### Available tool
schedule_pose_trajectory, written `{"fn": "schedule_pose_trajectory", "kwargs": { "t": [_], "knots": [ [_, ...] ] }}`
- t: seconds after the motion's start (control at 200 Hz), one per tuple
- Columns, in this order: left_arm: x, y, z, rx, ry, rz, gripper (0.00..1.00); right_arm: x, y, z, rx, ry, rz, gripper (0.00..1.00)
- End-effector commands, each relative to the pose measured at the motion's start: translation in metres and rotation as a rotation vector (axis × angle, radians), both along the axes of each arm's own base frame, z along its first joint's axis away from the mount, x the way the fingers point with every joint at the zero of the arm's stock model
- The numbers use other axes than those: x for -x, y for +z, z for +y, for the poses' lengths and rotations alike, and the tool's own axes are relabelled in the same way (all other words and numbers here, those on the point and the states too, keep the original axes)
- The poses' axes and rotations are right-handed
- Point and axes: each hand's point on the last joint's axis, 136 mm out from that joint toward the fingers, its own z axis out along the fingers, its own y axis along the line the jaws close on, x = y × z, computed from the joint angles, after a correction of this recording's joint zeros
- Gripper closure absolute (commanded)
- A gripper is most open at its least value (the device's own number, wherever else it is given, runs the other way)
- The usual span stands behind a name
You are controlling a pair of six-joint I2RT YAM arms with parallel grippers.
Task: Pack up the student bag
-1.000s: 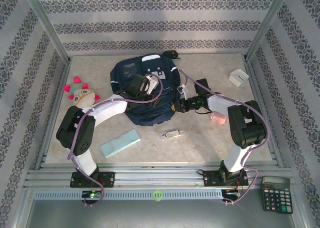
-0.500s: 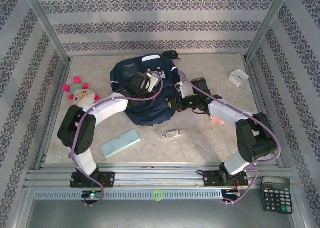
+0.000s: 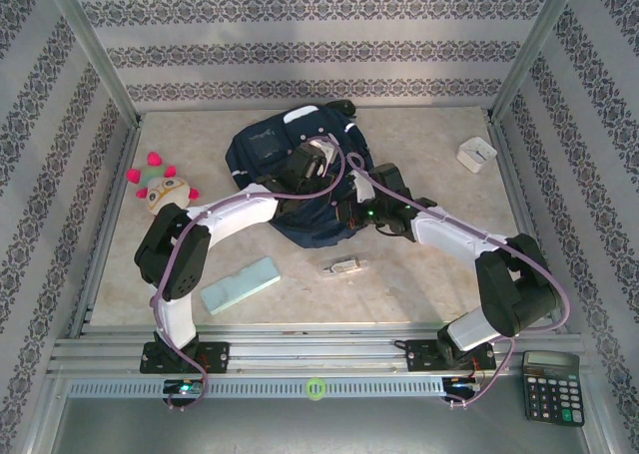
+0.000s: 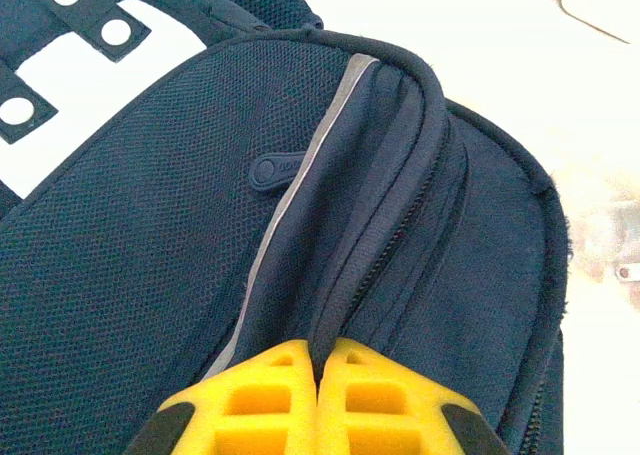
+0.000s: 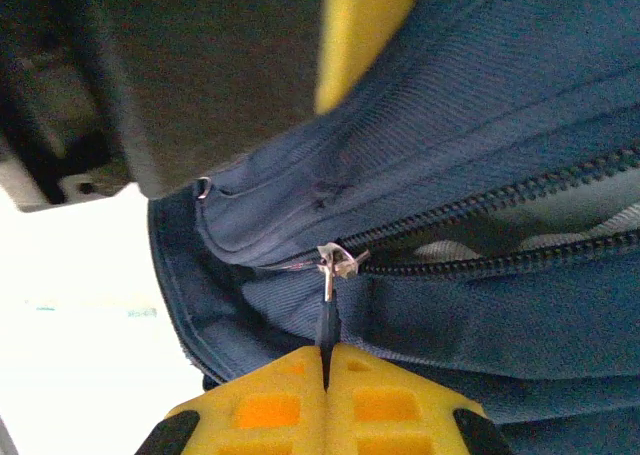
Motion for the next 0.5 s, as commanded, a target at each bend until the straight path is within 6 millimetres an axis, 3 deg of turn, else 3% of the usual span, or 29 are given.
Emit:
{"fn": "schedule_pose_trajectory", "kwargs": {
  "t": [0.0, 0.145, 0.325, 0.42, 0.495],
  "knots": [
    [-0.019, 0.045, -0.013, 0.108, 0.034, -0.121, 1.0, -0.002, -0.009, -0.007, 0.065, -0.053, -0.014, 0.98],
    [-0.019, 0.045, -0.013, 0.11, 0.033, -0.123, 0.99, -0.01, -0.016, -0.012, 0.111, -0.091, -0.056, 0.83],
    [-0.017, 0.041, -0.015, 0.12, 0.028, -0.106, 0.94, -0.014, -0.011, -0.001, 0.067, -0.058, -0.096, 0.77],
    [-0.016, 0.042, -0.015, 0.113, 0.02, -0.11, 0.86, -0.014, -0.012, 0.002, 0.063, -0.039, -0.105, 0.88],
    [-0.015, 0.043, -0.012, 0.088, 0.006, -0.115, 0.7, -0.014, -0.011, 0.002, 0.063, -0.029, -0.116, 0.99]
  ]
}}
